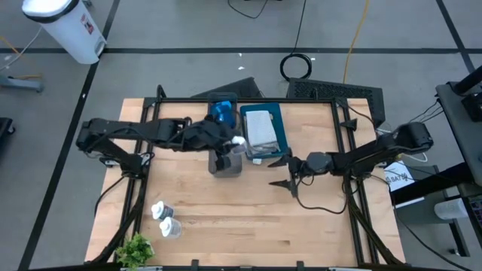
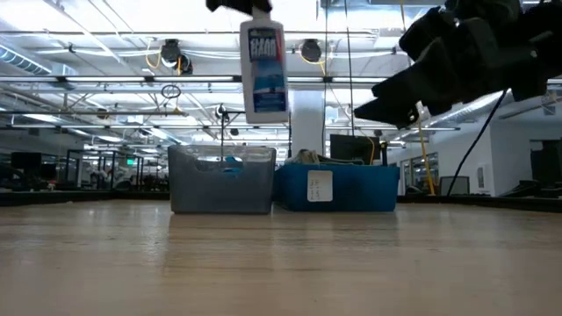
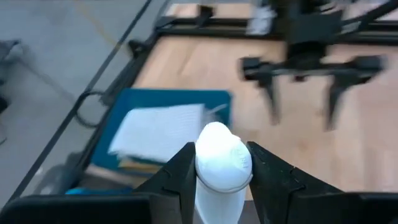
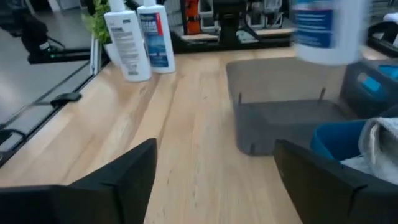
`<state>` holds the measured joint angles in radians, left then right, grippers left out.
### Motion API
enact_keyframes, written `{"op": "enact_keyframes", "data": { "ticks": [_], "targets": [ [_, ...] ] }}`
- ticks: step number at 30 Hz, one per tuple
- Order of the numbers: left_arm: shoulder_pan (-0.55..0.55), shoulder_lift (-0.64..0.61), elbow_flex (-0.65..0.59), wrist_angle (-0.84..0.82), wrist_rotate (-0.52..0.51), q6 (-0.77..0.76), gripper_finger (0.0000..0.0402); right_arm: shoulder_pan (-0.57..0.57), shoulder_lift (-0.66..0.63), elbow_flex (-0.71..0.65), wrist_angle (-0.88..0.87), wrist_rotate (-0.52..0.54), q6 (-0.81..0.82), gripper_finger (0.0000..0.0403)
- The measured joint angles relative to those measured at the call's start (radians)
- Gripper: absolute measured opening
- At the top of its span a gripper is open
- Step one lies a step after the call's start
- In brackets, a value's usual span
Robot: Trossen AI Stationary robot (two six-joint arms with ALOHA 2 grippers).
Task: Pick & Place Kitchen Items
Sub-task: Put the top right white plastic restorer bottle into the bottom black bin, then put the top white plastic restorer bottle into the bottom black bin
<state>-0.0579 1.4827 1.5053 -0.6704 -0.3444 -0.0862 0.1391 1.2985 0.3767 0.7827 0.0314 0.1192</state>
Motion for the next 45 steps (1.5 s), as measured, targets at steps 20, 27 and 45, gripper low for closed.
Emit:
{"op": "enact_keyframes", "data": {
  "ticks": [20, 27, 45],
  "targets": [
    [0.272, -0.115, -0.464, 0.281, 0.139, 0.077, 0.0116, 0.0, -0.104, -0.015, -0.087, -0.087, 0.027, 0.0281],
    [0.32, -0.123, -0.524, 0.324, 0.172, 0.077, 0.0116, 0.0, -0.104, -0.015, -0.079, -0.086, 0.023, 0.0279],
    [0.332, -0.16, -0.53, 0.305, 0.154, 0.028, 0.0296, 0.0, -0.104, -0.015, -0.081, -0.086, 0.023, 0.0279]
  ]
}}
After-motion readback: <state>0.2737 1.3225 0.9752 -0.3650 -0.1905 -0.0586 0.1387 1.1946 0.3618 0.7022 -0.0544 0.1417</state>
